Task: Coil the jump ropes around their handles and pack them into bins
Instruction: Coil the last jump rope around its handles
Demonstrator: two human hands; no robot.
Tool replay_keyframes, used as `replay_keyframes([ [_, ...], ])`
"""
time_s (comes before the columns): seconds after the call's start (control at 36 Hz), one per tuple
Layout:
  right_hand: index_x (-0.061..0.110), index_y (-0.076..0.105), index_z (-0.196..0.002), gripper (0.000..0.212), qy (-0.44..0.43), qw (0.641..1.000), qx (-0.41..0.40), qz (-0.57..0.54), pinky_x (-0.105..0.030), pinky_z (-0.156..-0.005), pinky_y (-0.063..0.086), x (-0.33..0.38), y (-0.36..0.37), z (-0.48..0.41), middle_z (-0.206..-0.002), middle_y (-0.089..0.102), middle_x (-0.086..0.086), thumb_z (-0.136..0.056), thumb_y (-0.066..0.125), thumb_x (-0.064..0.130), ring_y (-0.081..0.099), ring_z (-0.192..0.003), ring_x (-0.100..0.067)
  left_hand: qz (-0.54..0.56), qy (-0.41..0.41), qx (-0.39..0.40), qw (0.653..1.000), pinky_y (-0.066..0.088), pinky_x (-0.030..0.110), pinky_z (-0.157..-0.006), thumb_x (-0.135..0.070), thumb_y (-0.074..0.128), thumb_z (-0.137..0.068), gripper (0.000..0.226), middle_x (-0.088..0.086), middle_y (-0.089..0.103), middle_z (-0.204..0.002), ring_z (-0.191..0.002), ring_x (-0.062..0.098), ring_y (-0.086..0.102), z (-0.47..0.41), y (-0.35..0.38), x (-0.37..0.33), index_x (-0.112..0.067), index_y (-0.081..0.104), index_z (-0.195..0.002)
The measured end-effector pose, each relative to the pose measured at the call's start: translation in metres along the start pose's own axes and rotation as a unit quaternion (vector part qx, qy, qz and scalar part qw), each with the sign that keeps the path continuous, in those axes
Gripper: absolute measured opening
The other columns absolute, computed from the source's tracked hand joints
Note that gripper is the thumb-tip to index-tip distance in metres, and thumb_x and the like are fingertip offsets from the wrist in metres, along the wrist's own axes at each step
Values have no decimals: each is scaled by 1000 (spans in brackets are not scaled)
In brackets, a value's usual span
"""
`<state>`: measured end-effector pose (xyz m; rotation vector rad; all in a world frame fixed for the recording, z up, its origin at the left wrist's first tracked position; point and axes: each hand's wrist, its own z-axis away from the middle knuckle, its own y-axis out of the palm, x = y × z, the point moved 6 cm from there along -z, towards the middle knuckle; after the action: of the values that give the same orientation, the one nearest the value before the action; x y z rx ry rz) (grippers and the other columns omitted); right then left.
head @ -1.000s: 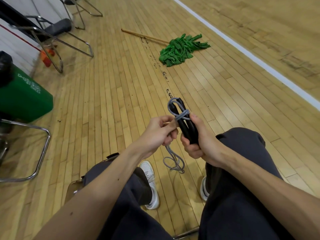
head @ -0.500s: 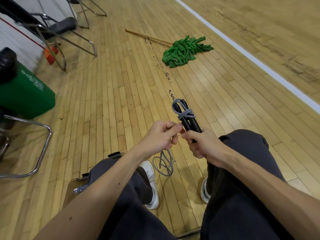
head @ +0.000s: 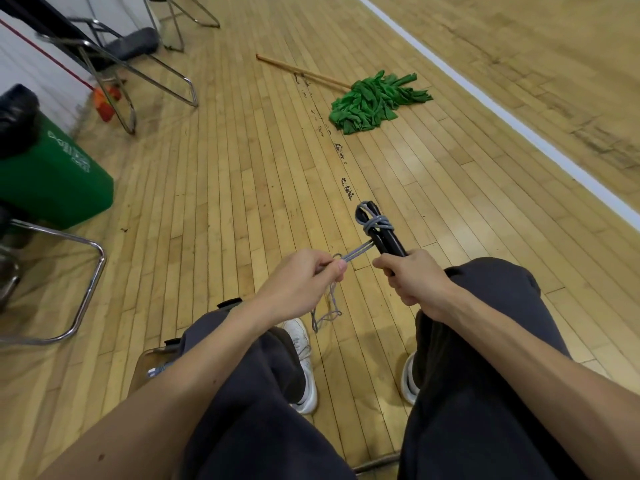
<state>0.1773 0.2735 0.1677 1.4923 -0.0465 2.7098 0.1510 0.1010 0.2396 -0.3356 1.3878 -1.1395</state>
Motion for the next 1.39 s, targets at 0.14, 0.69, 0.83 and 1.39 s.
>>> replay_keyframes([
  [0.14, 14, 53, -80, 19, 12, 1000, -3, 21, -23, -38, 23, -3, 2, -4, -53, 37, 5, -95, 64, 21, 25, -43, -10, -163, 49, 5, 985, 35, 32, -55, -42, 49, -103, 30, -9, 47, -58, -55, 8, 45, 1, -8, -21, -21, 65, -90],
  [0.69, 19, 47, -74, 26, 89, 955, 181, 217, -24, -41, 20, -28, 28, 5, -54, 36, 5, -93, 63, 27, 24, -42, -11, -539, 188, 101, 815, 52, 34, -67, -48, 46, -101, 37, -1, 65, -92, -79, 19, 62, -12, -27, -58, -16, 65, -107],
  [0.83, 20, 47, -70, 27, 101, 928, 217, 284, -22, -41, 19, -33, 34, 11, -52, 35, 5, -89, 63, 29, 24, -42, -11, -522, 211, 121, 817, 51, 33, -66, -55, 45, -98, 43, -3, 64, -88, -82, 18, 62, -12, -21, -56, -19, 67, -103],
  [1.39, 19, 46, -76, 25, -70, 868, 271, 410, -18, -48, 36, -27, 47, 33, -63, 46, 3, -93, 63, 25, 43, -49, -8, -254, 132, 254, 924, 39, 25, -58, -48, 78, -77, 33, -7, 58, -63, -61, 8, 51, -42, -10, -51, -16, 74, -76],
])
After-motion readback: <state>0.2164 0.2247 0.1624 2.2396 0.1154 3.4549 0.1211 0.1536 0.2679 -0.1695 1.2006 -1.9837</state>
